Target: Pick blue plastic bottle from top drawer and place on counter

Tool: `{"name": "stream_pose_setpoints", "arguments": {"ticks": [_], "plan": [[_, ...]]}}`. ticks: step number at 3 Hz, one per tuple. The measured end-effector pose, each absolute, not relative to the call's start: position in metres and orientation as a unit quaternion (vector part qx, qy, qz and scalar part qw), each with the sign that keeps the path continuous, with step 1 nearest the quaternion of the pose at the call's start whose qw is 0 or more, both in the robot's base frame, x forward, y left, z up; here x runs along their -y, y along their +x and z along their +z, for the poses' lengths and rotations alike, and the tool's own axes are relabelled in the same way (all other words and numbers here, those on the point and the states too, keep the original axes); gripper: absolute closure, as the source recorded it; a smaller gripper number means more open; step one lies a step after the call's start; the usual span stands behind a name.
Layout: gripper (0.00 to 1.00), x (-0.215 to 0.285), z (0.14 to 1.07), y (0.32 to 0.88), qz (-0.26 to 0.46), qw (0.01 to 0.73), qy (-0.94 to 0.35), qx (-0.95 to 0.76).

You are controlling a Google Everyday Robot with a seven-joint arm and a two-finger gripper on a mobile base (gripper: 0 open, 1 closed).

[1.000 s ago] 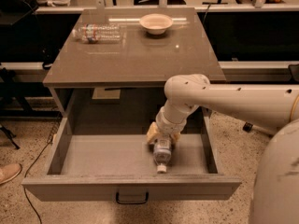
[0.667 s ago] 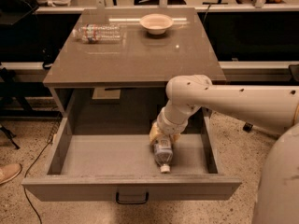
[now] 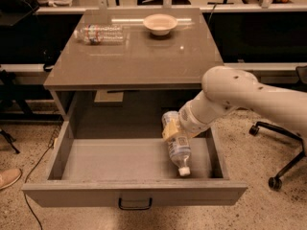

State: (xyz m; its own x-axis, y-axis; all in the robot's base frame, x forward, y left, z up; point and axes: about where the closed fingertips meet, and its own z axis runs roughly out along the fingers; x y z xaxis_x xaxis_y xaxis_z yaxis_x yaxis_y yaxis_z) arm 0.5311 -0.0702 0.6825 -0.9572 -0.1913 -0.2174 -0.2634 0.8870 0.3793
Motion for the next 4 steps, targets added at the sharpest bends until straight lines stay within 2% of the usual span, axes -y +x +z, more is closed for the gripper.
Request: {"name": "stream_pose_setpoints", "arguments": {"ticks": [1, 3, 4], "plan": [[1.00, 0.095, 0.740, 0.518, 0.235, 0.131, -0.155, -0.950], [1.00, 0.103, 0.745, 0.516, 0.232, 0.146, -0.194, -0.942], [1.00, 0.113, 0.773, 0.518, 0.238, 0.176, -0.190, -0.936]]}}
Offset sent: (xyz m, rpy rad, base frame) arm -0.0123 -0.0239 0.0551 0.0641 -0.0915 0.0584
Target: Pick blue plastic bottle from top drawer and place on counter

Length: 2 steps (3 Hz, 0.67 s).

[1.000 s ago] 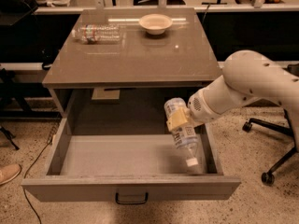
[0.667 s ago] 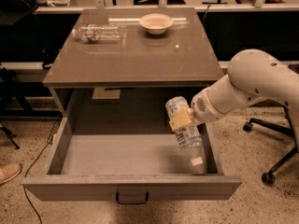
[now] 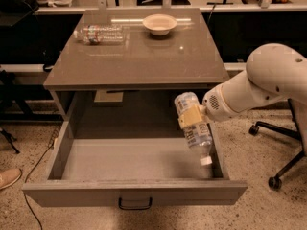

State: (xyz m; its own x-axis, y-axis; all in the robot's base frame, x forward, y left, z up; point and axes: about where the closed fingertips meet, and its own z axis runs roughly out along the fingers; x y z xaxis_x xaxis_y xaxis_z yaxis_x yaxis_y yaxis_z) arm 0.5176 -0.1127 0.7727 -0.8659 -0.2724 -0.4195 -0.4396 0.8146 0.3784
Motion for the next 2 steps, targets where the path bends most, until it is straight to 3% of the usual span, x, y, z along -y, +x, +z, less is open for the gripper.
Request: {"name": "stream_pose_setpoints", "arguments": {"ticks": [2], "plan": [[1.00, 0.143, 0.897, 0.533, 0.227, 0.285, -0.164, -0.917]]}}
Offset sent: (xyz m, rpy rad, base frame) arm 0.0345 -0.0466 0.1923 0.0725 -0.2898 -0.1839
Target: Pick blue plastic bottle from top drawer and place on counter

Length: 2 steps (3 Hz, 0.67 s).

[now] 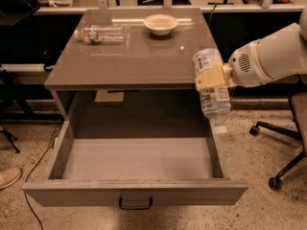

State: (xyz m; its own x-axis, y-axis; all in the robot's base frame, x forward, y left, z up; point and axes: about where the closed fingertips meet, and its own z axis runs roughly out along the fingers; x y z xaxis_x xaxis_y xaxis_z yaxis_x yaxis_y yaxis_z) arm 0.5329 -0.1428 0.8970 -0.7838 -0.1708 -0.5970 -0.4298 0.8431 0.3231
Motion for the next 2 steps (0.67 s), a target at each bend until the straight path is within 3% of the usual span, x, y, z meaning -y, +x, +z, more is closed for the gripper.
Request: {"name": "stream_pose_setpoints", "arguments": {"ticks": [1, 2], "plan": [[1.00, 0.143, 0.897, 0.533, 0.227, 0.285, -0.164, -0.917], [1.00, 0.119, 0.917, 0.572, 0.226, 0.304, -0.161, -0.911]]}}
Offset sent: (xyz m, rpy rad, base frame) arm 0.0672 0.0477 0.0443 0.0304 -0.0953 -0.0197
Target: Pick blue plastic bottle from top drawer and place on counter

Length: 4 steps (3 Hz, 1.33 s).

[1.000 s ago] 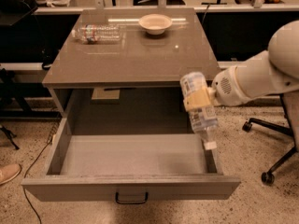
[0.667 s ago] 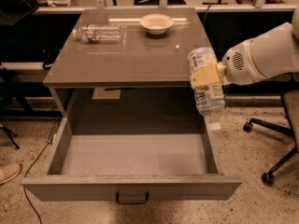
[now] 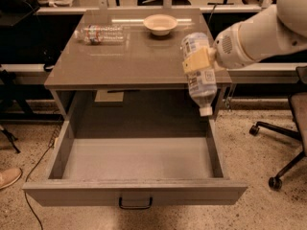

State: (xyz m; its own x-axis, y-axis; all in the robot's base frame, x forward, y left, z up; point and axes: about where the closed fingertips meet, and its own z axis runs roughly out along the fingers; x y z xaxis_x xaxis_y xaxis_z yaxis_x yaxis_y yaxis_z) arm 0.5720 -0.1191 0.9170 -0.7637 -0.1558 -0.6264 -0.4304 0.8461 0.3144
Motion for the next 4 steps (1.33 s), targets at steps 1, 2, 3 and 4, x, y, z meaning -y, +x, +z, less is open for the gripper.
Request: {"name": "stream_pose_setpoints", "arguments": {"ticks": [1, 2, 3, 4], "plan": [[1.00, 0.095, 0.939, 0.616, 0.222, 0.308, -0.156, -0.912], [1.00, 0.076, 0.942, 0.668, 0.206, 0.292, -0.141, -0.923], [1.00, 0.059, 0.931, 0.713, 0.177, 0.273, -0.117, -0.938], [0.97, 0.053, 0.908, 0.751, 0.147, 0.252, -0.080, -0.953]]}}
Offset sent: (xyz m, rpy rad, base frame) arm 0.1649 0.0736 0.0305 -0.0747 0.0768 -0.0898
